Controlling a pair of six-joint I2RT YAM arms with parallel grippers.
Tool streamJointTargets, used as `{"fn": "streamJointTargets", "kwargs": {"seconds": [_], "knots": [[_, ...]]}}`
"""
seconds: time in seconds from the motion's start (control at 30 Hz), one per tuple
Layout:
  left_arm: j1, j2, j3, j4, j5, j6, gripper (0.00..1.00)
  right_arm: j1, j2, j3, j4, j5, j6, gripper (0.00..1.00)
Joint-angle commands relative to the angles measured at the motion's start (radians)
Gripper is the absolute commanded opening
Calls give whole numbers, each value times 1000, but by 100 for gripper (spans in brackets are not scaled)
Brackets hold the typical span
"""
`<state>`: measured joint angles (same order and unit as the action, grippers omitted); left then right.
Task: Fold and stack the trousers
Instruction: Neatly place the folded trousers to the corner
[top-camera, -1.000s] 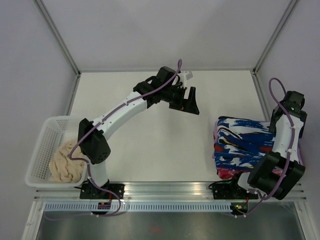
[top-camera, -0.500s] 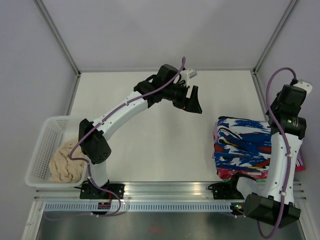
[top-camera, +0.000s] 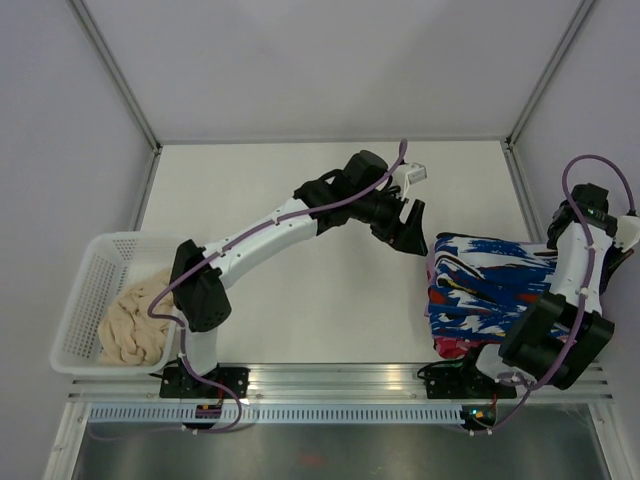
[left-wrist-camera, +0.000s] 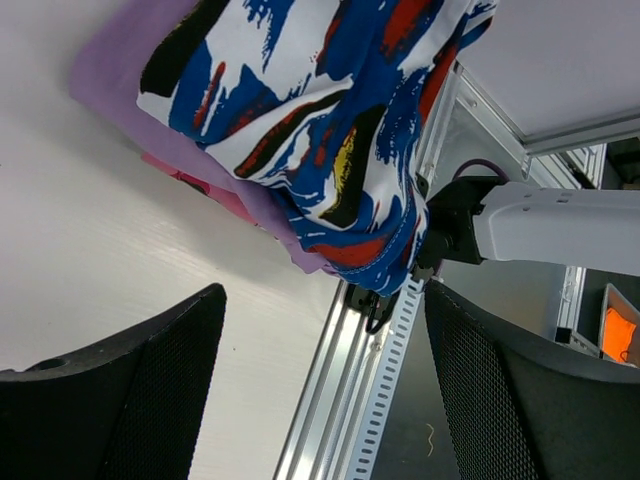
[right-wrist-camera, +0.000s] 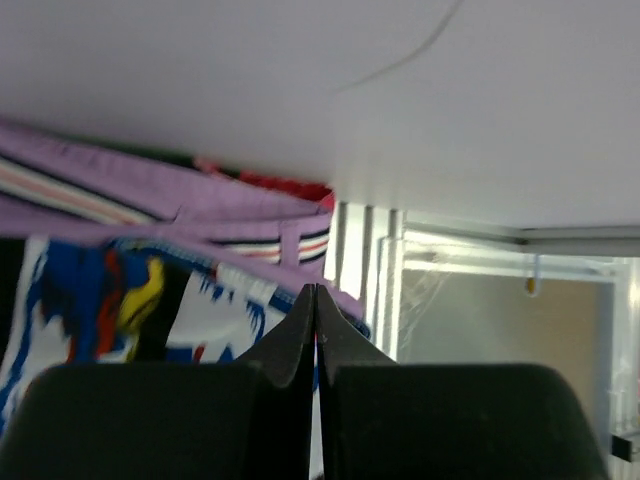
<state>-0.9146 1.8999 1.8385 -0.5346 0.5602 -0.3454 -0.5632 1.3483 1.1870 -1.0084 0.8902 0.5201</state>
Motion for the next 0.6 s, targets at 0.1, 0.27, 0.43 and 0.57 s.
{"fn": "streamJointTargets", "kwargs": {"seconds": [0.1,0.27,0.43,0.57], "knots": [[10,-10,-21,50,-6,42,85,-10,43,-111,83,205,-38,0],[10,1,-41,67,-5,23,85,-9,-36,-120,111,80,-101,0],[10,1,-56,91,27,14,85,8,-110,-3,103,-8,-123,0],[10,5,-55,94,37,16,85,16,-178,14,62,-172,-72,0]]}}
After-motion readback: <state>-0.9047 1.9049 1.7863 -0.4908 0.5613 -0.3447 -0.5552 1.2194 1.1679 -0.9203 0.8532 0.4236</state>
